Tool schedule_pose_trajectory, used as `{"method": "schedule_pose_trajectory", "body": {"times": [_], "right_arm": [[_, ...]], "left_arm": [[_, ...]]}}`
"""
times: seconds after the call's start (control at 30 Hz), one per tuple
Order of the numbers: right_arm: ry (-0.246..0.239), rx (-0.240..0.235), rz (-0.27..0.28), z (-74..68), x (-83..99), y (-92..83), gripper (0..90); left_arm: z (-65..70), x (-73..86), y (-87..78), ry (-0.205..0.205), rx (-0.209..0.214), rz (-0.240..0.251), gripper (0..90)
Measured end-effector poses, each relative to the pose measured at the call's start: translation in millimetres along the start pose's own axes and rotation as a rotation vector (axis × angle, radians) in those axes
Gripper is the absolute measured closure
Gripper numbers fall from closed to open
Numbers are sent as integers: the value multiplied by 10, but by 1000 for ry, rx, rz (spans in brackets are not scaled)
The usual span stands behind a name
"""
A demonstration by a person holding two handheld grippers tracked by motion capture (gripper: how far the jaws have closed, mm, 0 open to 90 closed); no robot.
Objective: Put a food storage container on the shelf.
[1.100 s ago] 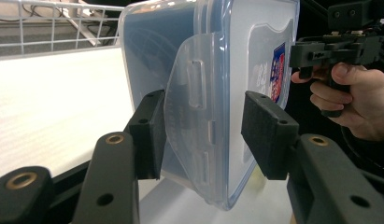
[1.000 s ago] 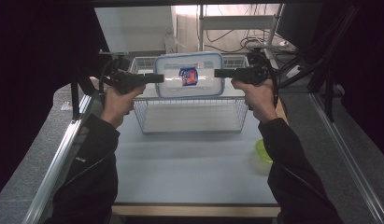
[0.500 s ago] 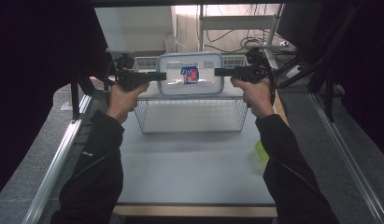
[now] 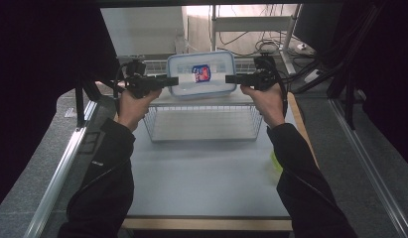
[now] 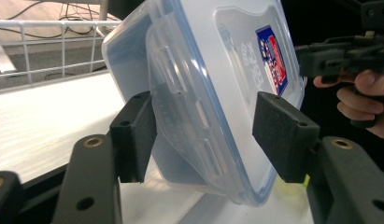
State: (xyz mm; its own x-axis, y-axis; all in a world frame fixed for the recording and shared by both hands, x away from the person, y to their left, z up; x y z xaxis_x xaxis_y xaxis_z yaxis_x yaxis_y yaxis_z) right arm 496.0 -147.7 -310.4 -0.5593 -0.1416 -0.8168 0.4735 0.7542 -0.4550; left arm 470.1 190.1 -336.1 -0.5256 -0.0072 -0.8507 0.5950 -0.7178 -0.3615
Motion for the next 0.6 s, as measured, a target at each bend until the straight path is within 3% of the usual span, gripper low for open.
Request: {"method": "schedule_pose_trajectory", "body": {"times": [0.1, 0.3, 0.37, 0.43, 0.47, 0.6], "right_arm": [[31, -26, 19, 38, 21, 19, 484], [25, -13, 18, 56, 59, 25, 503], [29, -15, 24, 74, 74, 20, 510], [66, -56, 43, 95, 82, 12, 506], [79, -66, 55, 103, 81, 7, 527], [56, -61, 70, 86, 47, -42, 580]], "left_arm": [[-28, -24, 11, 2, -13, -4, 389], [-40, -33, 27, 5, -22, -7, 349], [-41, -21, 40, 26, -62, 7, 319], [-17, -16, 84, 48, -79, -9, 314], [-12, -22, 89, 44, -96, 10, 299], [8, -68, 113, 60, -137, 16, 318]]}}
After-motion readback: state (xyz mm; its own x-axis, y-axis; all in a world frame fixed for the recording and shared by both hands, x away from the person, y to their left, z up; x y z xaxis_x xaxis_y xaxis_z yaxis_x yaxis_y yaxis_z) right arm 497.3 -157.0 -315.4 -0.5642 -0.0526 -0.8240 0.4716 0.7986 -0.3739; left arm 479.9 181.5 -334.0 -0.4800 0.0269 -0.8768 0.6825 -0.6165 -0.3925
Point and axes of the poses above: each handheld gripper's, and its own axes: y roughly forward along the jaws, x roughly out of its underside, z roughly to its right, the point moved 2 cm from there along y, roughly forward along the jaws, and after that the axes turned 4 degrees about -x, right-handed, at the moved point
